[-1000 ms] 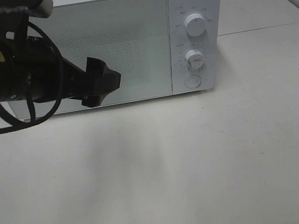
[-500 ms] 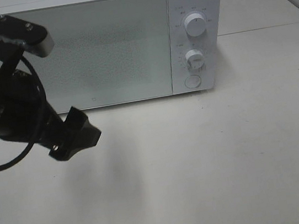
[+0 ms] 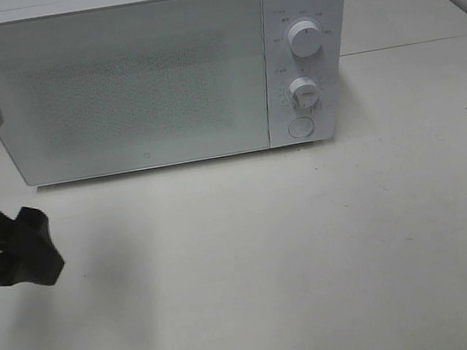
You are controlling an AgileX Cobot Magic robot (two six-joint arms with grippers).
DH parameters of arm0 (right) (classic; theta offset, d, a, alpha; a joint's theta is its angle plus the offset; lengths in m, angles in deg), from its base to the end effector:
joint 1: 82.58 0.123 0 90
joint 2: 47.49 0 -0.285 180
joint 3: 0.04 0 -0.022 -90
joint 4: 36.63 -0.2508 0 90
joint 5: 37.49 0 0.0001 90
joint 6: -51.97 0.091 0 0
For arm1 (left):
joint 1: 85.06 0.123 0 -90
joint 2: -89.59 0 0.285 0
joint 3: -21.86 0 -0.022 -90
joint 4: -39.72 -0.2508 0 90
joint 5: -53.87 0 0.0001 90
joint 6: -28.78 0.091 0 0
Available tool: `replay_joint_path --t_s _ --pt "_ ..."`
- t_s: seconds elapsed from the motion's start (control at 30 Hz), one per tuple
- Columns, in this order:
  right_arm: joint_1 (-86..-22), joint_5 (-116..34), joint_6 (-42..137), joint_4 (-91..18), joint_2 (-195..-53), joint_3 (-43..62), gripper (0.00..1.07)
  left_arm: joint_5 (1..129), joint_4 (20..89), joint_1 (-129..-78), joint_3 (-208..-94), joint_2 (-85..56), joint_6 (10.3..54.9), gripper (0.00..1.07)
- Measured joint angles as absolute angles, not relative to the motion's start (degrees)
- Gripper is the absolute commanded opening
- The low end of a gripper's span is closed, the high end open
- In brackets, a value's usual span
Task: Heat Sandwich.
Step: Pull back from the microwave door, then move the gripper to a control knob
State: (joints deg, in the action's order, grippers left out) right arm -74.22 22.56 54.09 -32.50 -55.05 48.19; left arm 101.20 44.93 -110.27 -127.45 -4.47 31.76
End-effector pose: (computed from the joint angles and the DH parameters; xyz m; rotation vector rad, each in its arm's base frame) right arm -0.0049 -0.0065 0.2801 -0.1067 2.0170 0.0301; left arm 0.2137 -0.1073 0.2273 0.6273 2.8066 -0.1847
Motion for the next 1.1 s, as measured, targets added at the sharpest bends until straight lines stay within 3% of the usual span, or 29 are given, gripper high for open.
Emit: replay_joint_path --t_s 0.3,0.6,1.1 --pt "-74.2 22.6 54.1 -32.5 -55.0 48.2 0.75 112.0 44.8 -94.9 -127.5 -6.5 31.8 1.00" --pt "-74.2 22.6 54.1 -32.5 -55.0 48.2 0.75 116.4 44.9 -84.8 -126.4 -17.6 31.8 1.00" --pt "-74.2 22.6 54.1 -32.5 -55.0 48.2 0.75 117.9 43.3 -82.7 -119.0 -46.2 31.8 1.00"
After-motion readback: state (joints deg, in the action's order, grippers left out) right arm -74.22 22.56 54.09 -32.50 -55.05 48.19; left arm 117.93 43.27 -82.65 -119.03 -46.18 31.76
